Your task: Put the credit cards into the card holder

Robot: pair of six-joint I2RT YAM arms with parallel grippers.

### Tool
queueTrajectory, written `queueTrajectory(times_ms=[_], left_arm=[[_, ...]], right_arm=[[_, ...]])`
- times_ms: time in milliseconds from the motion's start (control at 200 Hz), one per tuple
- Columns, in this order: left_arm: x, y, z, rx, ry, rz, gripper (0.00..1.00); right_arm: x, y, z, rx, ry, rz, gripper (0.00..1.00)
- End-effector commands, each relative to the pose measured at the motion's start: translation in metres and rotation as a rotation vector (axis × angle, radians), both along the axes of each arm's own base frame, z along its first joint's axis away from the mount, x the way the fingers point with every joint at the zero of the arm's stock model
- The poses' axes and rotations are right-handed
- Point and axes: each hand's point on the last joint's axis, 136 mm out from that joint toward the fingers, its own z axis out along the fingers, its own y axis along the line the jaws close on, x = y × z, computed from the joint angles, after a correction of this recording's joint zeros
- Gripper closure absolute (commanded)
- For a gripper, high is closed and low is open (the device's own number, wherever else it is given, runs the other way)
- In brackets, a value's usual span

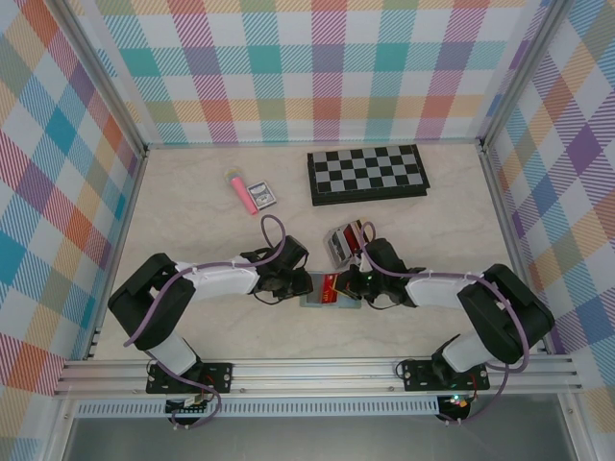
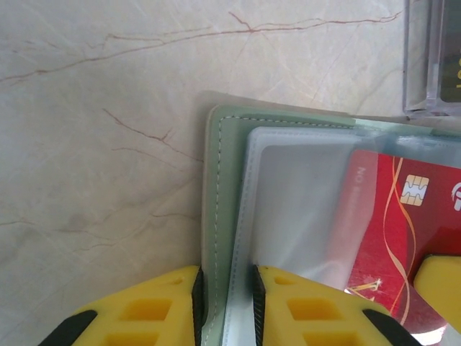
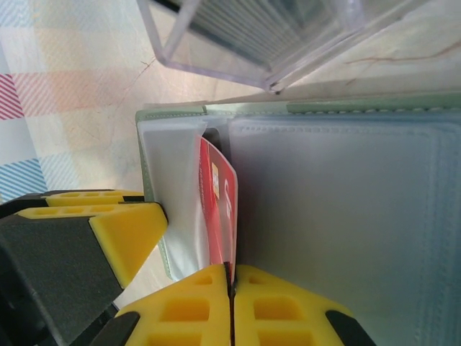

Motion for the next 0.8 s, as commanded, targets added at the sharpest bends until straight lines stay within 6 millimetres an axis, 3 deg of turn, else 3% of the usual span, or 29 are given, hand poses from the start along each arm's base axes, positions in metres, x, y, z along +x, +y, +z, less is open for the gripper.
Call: queueTrajectory(times_ms=[0, 440, 680, 795], left_arm=[[-0.018, 0.010, -0.020, 0.061, 0.054, -0.022, 0.76], [-0.017, 0.004, -0.021, 0.046, 0.057, -0.033, 0.77], [-0.017, 0.004, -0.021, 0.053, 0.056, -0.032, 0.76], [-0.017, 0.004, -0.021, 0.051, 0.056, -0.033, 0.77]], right_arm=[[-0.013, -0.023, -0.020, -0.121, 0.052, -0.009, 0.92], [-0.011, 0.010, -0.024, -0.062, 0.060, 0.057, 0.90], [-0.009, 0.005, -0.025, -0.116, 0.066, 0.041, 0.79], [-0.011, -0.009, -0.024, -0.180, 0.058, 0.013, 0.75]])
